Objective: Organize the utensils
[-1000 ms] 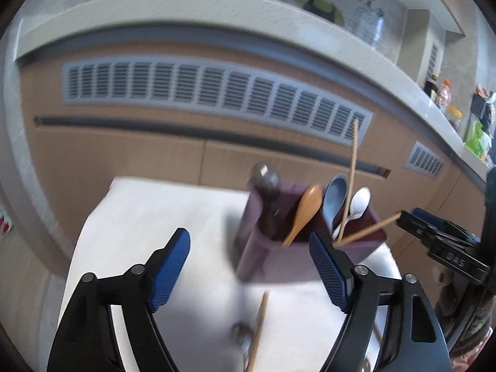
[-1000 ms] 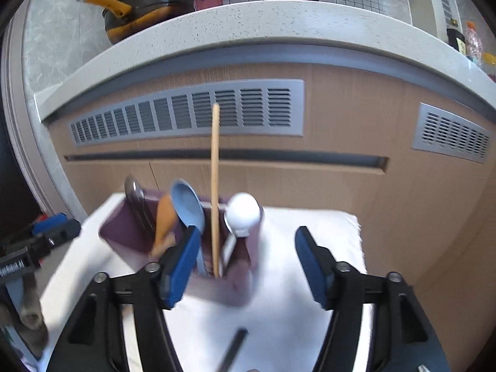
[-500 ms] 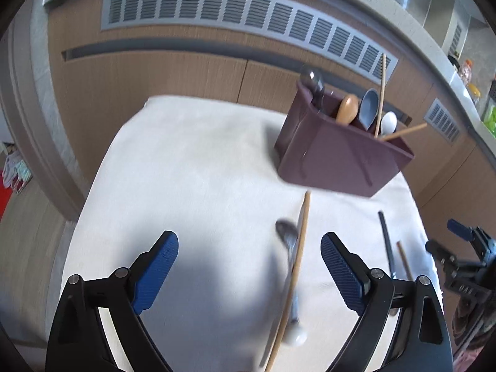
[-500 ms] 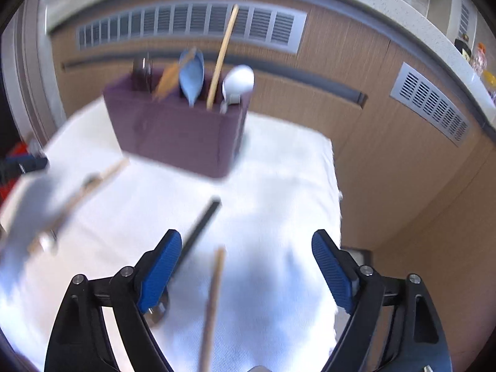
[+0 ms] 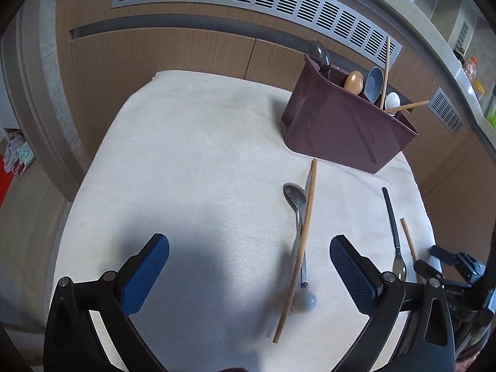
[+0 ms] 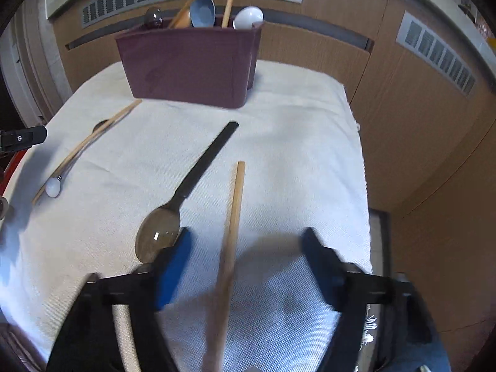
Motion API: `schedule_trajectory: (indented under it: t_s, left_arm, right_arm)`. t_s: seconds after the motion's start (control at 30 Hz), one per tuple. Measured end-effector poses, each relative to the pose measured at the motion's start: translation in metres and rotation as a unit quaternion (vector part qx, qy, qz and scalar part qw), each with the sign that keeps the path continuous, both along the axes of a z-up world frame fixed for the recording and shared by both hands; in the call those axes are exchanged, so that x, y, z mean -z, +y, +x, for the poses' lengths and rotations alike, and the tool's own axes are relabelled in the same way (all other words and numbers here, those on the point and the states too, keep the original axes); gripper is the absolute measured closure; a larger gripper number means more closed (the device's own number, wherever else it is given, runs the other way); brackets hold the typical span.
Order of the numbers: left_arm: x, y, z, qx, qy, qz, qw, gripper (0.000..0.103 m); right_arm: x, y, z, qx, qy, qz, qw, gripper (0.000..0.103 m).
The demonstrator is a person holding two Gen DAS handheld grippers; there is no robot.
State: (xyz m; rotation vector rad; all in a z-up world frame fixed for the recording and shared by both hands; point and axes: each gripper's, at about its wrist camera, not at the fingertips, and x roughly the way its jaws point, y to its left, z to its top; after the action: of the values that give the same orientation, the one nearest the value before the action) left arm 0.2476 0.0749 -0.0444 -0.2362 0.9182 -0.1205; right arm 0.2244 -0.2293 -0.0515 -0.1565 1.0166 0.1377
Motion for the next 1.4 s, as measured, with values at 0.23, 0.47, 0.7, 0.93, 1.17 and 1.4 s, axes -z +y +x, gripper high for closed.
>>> schedule_trajectory:
  t_s: [0.23, 0.47, 0.7, 0.93, 1.17, 1.4]
  left_arm:
    - [0.002, -0.005, 0.004, 0.022, 0.016, -0.018, 0.9995, 0.0]
    - [0.0, -0.018, 0.007, 0.064, 0.0, -0.005, 0.9979, 0.0]
    - [0.001, -0.042, 0.022, 0.098, 0.019, 0.064, 0.993, 0.022]
    - [0.009, -0.078, 0.039, 0.156, 0.021, 0.109, 0.9815, 0.051]
    - [0.028, -0.093, 0.053, 0.166, 0.046, 0.137, 0.9755, 0.078]
    - [0.014, -0.089, 0.019, 0.179, 0.044, 0.097, 0.978, 0.096]
  right_arm:
    - [0.002, 0.009, -0.004, -0.016, 0.017, -0.006, 1.0, 0.096]
    - [-0.02, 0.007, -0.018, -0.022, -0.002, 0.03, 0.999, 0.097]
    - [-0.029, 0.005, -0.027, -0.024, -0.019, 0.048, 0.998, 0.097]
    - [-0.023, -0.006, -0.026, -0.016, -0.013, 0.06, 0.998, 0.096]
    - [-0.015, -0.016, -0.027, -0.002, -0.007, 0.062, 0.998, 0.096]
    - [-0.01, -0.022, -0.023, 0.008, 0.01, 0.084, 0.996, 0.094]
